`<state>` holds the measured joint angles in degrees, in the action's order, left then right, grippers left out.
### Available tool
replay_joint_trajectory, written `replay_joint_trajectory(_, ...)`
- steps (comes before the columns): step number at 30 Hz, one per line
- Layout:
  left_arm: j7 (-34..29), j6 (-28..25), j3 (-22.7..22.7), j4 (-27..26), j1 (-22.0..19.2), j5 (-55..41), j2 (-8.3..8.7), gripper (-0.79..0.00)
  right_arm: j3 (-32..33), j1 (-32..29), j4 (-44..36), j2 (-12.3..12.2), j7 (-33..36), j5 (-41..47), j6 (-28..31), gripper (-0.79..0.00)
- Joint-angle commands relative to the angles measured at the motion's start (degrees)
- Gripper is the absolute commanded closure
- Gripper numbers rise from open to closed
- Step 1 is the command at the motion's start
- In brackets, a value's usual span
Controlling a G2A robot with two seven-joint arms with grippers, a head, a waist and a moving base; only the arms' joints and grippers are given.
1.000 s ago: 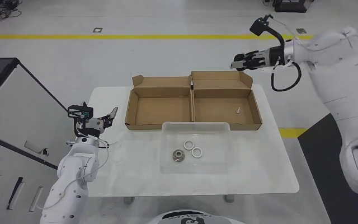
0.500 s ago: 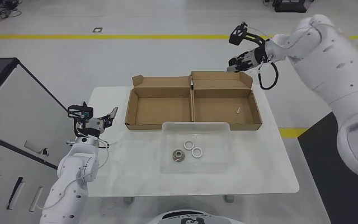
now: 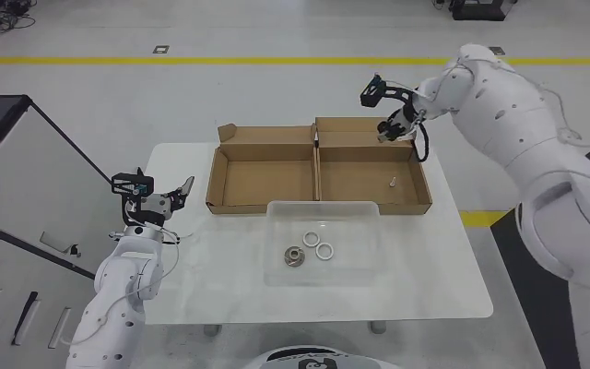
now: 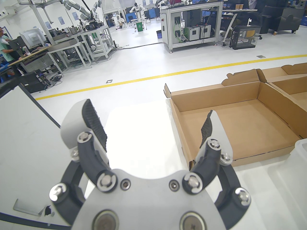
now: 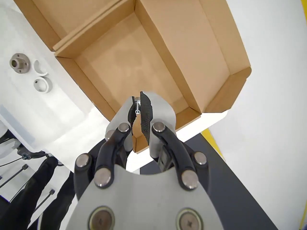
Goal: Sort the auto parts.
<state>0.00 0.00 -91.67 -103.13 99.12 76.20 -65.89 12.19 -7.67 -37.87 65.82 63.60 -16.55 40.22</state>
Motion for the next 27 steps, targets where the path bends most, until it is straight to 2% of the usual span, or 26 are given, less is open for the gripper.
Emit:
replay_joint_trajectory(1, 0.0, 0.0, 0.0, 0.0, 0.0, 0.0, 0.00, -0.785, -0.6, -0.4, 1.6, 1.1, -0.1, -1.3, -0.7, 0.000)
replay_joint_trajectory(17, 0.0, 0.0, 0.0, 0.0, 0.0, 0.0, 0.00, -0.785, -2.5, -5.6, 12.7, 8.2, -9.3, -11.8, -3.5, 0.000)
replay_joint_trajectory(27, 0.0, 0.0, 0.0, 0.0, 0.0, 0.0, 0.00, -0.785, -2.2, -8.4, 17.4, 11.2, -11.0, -12.6, -2.5, 0.000)
